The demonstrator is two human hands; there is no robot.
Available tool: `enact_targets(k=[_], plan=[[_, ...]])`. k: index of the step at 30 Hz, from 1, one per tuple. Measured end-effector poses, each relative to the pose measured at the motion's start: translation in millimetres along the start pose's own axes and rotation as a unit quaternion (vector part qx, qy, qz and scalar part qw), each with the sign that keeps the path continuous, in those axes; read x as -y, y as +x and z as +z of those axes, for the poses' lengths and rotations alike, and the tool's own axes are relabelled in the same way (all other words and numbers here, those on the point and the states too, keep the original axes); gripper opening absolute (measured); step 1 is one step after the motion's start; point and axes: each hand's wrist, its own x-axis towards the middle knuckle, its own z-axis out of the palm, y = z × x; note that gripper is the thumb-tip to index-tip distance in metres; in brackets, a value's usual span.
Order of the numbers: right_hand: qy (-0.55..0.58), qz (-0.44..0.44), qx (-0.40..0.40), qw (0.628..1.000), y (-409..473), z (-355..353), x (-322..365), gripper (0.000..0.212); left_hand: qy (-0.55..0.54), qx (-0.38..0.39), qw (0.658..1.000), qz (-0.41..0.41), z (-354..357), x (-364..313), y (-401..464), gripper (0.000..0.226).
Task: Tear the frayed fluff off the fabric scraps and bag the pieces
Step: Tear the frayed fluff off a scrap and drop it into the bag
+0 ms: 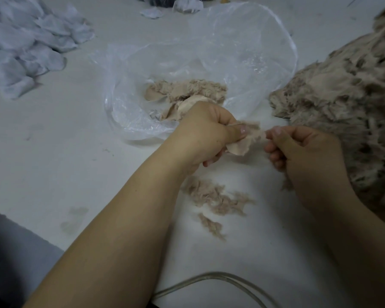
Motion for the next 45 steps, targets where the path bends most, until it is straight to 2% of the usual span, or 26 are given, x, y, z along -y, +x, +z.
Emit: enact_targets(k=[4, 7, 10, 12, 13, 15, 17, 19, 20, 23, 24, 26, 28, 30, 32, 34, 36, 39, 41, 43, 45], plan=[[0.026, 0.055, 0.087, 0.994, -9.3, 8.9, 8.2, 0.040, 0.020, 0.004, 1.000, 0.012, 2.3, -0.8, -0.4, 0.027], [-0.014, 0.036, 0.144, 0.989, -13.9, 13.0, 6.0, 0.020, 0.023, 0.019, 1.000, -0.005, 4.2, -1.7, -1.1, 0.026], [-0.042, 0.043, 0.134, 0.989, -10.4, 8.5, 2.0, 0.021, -0.027, 0.000, 0.999, -0.019, -1.1, -1.9, 0.1, 0.028], [-0.126, -0.008, 0.067, 0.990, -6.9, 5.0, -1.9, 0.020, -0.086, -0.028, 0.996, -0.015, -2.7, -1.5, 1.4, 0.031], [-0.199, -0.061, 0.020, 0.978, -4.7, 2.7, -3.2, 0.016, -0.123, -0.055, 0.991, -0.011, -2.4, -1.9, 2.0, 0.031], [-0.336, -0.197, -0.049, 0.920, -4.3, -1.6, 2.4, 0.004, -0.211, -0.123, 0.970, 0.008, -1.1, -4.0, 3.1, 0.028], [-0.433, -0.274, -0.076, 0.855, -5.7, -6.5, 8.7, 0.024, -0.288, -0.161, 0.943, 0.039, 2.1, -7.0, 4.0, 0.041], [-0.525, -0.225, -0.072, 0.818, -6.9, -9.4, 10.4, 0.047, -0.327, -0.155, 0.931, 0.046, 5.9, -7.9, 4.1, 0.049], [-0.573, -0.172, -0.058, 0.799, -6.8, -9.7, 9.5, 0.050, -0.330, -0.148, 0.932, 0.038, 8.1, -7.8, 3.9, 0.048], [-0.657, -0.056, 0.037, 0.751, 0.2, -8.3, 9.8, 0.032, -0.322, -0.126, 0.938, 0.004, 12.4, -7.2, 4.1, 0.039], [-0.649, -0.036, 0.059, 0.758, 4.1, -8.3, 11.7, 0.027, -0.318, -0.123, 0.940, -0.003, 12.9, -7.1, 3.8, 0.036], [-0.601, -0.010, 0.070, 0.796, 10.7, -9.8, 16.8, 0.020, -0.310, -0.131, 0.942, 0.000, 13.7, -6.9, 4.3, 0.028], [-0.567, -0.032, 0.049, 0.822, 9.8, -10.3, 15.4, 0.013, -0.300, -0.158, 0.941, 0.018, 14.1, -6.3, 5.4, 0.029], [-0.535, -0.085, 0.026, 0.840, 3.3, -7.5, 10.8, 0.005, -0.295, -0.175, 0.939, 0.040, 13.3, -4.7, 7.1, 0.047], [-0.494, -0.140, 0.051, 0.857, -2.0, -1.9, 3.3, 0.004, -0.304, -0.170, 0.936, 0.053, 10.9, -1.3, 8.2, 0.078], [-0.441, -0.183, 0.083, 0.875, -4.4, 4.2, -2.2, 0.005, -0.283, -0.151, 0.946, 0.055, 9.1, 1.8, 9.1, 0.096], [-0.364, -0.205, 0.078, 0.905, -5.4, 7.7, -1.9, 0.011, -0.241, -0.142, 0.959, 0.044, 11.1, 1.2, 7.4, 0.087], [-0.218, -0.203, 0.062, 0.952, -8.6, 10.1, -0.2, 0.022, -0.151, -0.153, 0.976, 0.034, 16.1, -1.5, 3.9, 0.032], [-0.181, -0.209, 0.059, 0.959, -10.3, 12.7, -0.7, 0.026, -0.102, -0.141, 0.984, 0.038, 17.0, 0.1, 2.7, 0.013], [-0.162, -0.205, 0.056, 0.963, -10.2, 14.3, -2.7, 0.026, -0.062, -0.125, 0.990, 0.035, 16.3, 0.1, 1.2, 0.012], [-0.134, -0.190, 0.052, 0.971, -8.4, 13.4, -4.4, 0.024, -0.025, -0.075, 0.997, 0.017, 16.9, -0.3, -0.2, 0.021]])
